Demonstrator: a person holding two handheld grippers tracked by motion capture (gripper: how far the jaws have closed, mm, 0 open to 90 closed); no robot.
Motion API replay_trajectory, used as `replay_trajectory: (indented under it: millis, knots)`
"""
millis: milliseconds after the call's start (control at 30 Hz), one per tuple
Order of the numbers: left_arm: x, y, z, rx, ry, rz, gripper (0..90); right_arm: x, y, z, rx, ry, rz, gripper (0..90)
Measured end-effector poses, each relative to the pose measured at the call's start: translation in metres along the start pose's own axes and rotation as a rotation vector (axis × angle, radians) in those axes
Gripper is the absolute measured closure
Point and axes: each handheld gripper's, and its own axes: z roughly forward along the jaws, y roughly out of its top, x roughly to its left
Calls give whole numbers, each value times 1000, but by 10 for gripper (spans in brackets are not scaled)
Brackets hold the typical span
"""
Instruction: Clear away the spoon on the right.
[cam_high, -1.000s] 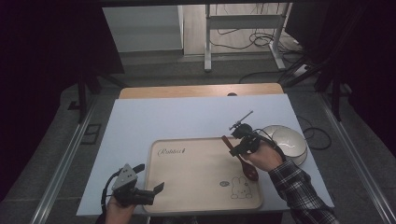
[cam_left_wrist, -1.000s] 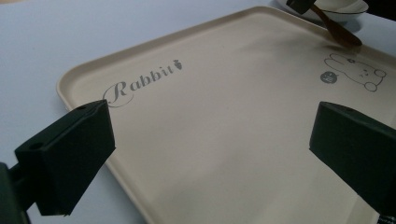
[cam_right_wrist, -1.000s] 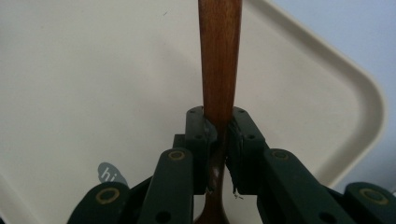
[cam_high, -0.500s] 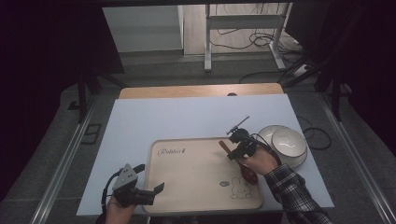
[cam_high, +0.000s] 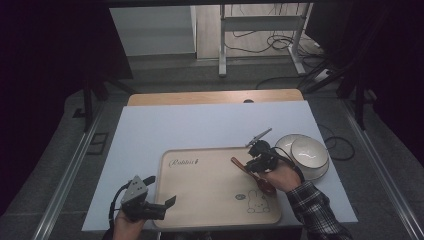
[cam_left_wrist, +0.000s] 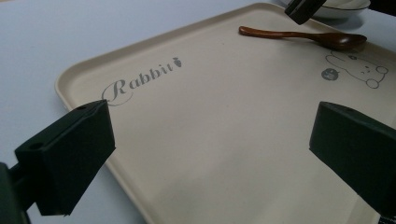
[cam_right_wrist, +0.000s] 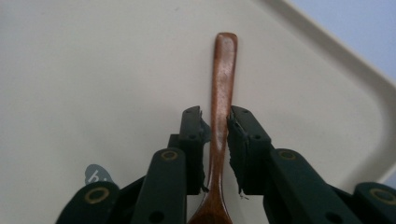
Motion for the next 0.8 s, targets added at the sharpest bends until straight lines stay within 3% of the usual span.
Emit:
replay_trajectory:
  millis: [233,500,800]
  knots:
    - [0,0,0,0,0,3,0,11,-6,-1,-55,-2,-55,900]
    - [-1,0,0,-2,0,4,0,22,-11,9,-69,-4,-90,900]
    - [-1,0,0,-2,0,5,0,19,-15,21,-86,-14,-77,900]
